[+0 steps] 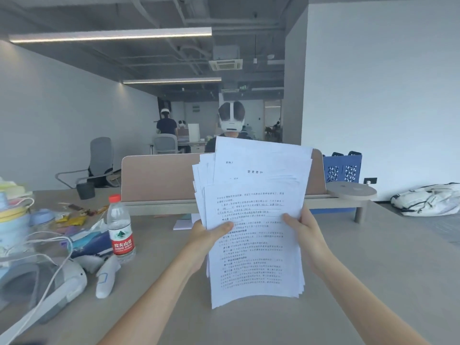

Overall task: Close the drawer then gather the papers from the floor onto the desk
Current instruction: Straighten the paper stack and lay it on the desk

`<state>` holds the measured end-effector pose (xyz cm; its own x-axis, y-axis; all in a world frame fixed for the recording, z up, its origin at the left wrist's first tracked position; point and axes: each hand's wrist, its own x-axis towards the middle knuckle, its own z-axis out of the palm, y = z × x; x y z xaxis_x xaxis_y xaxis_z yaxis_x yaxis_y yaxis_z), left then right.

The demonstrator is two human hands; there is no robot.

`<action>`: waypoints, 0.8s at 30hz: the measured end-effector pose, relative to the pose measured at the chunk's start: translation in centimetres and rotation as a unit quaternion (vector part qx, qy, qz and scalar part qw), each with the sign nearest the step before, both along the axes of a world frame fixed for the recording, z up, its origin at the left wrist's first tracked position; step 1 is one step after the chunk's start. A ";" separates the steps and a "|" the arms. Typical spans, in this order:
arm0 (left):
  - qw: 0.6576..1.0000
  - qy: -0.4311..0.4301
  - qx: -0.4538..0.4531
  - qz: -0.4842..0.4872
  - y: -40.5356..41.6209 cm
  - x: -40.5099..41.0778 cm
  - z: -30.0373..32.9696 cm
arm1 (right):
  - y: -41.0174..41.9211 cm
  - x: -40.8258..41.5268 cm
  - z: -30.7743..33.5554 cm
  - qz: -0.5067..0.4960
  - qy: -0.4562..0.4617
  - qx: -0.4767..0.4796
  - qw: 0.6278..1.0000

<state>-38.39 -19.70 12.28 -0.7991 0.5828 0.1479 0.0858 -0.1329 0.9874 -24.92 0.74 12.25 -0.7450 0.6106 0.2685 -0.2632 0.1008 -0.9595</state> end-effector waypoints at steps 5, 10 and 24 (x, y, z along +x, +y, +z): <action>1.000 -0.005 0.017 -0.005 -0.3 0.8 -0.5 | -0.7 0.1 -0.1 0.008 -0.003 0.039 0.999; 1.000 -0.002 0.024 -0.007 -0.3 2.0 -1.3 | -0.5 1.0 0.5 -0.008 0.006 0.049 0.999; 0.999 0.001 0.027 0.033 -0.8 3.9 0.2 | -2.4 3.2 7.4 -0.040 0.055 0.212 0.975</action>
<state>-34.46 -20.46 12.45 -0.8351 0.5201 0.1791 0.0985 -0.1790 0.9789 -21.76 -1.66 19.62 -0.6525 0.4816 0.5851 -0.3371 0.5071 -0.7932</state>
